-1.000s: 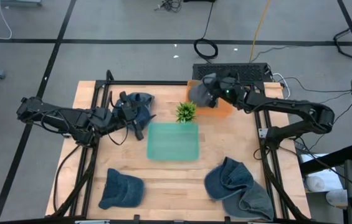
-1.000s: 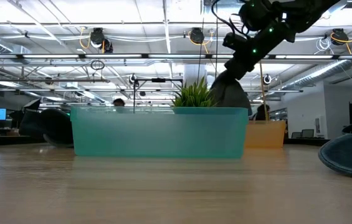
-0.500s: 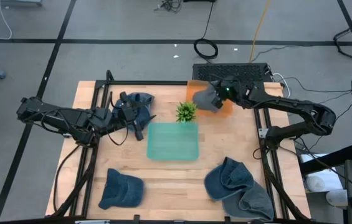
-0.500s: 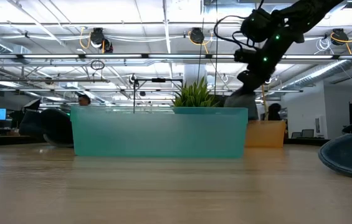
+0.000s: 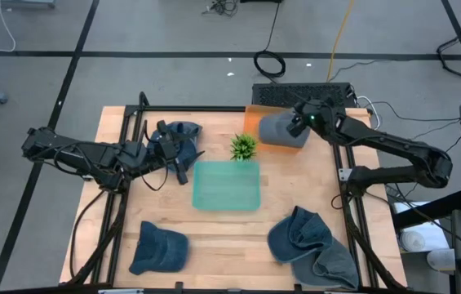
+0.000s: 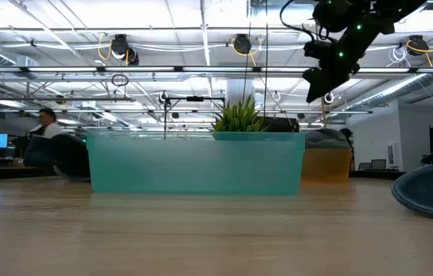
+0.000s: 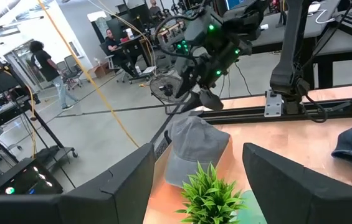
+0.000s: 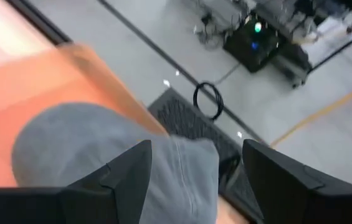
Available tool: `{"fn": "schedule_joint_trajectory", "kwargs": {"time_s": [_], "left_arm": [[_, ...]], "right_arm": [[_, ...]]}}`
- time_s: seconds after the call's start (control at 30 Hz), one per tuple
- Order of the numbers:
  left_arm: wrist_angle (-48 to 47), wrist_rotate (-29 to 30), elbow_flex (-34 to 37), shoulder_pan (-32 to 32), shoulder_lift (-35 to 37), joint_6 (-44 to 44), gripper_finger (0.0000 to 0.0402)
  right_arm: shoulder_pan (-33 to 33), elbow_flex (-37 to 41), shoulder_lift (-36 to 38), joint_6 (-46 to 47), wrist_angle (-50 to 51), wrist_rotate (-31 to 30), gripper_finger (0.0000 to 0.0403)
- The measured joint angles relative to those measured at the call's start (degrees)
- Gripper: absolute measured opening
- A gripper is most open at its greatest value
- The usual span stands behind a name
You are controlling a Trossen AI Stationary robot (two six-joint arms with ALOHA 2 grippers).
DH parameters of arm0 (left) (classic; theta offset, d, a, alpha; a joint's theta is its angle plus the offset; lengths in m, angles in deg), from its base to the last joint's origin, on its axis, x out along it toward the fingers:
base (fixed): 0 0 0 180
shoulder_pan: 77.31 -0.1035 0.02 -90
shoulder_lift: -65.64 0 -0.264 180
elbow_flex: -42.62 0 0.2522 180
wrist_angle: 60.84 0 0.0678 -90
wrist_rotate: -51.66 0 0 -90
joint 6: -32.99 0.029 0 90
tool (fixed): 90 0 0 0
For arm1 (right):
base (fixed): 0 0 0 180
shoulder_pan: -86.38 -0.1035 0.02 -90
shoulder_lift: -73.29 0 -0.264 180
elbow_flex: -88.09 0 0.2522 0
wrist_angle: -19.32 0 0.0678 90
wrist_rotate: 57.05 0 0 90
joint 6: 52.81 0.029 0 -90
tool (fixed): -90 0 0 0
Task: Pick & Place hat
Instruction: Put the middle gray cap into the orange bin
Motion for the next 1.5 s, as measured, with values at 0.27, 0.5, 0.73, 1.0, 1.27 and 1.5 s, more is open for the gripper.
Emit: {"fn": "schedule_joint_trajectory", "kwargs": {"time_s": [0.27,0.5,0.73,1.0,1.27,1.5], "left_arm": [[-0.04,0.00,0.00,0.00,0.00,-0.13,0.0259],[-0.04,0.00,0.00,0.00,0.00,-0.13,0.0249],[-0.03,0.00,0.00,0.00,0.00,-0.48,0.0244],[0.32,0.00,0.00,0.00,0.00,-0.37,0.0243],[0.29,0.00,0.00,0.00,0.00,-0.84,0.0243],[-0.03,0.02,0.00,0.11,0.00,-1.45,0.0244]], "right_arm": [[3.77,4.21,-4.43,-0.89,-2.90,0.24,0.0183],[5.60,8.50,-9.59,-1.85,-13.07,10.90,0.0126],[5.38,8.70,-17.30,-1.69,-18.96,15.57,0.0083],[2.77,8.66,-21.12,-1.17,-27.38,19.81,0.0059],[2.76,8.66,-22.09,-2.43,-29.85,19.65,0.0046],[2.58,8.66,-15.70,-6.32,-29.27,19.64,0.0053]]}}
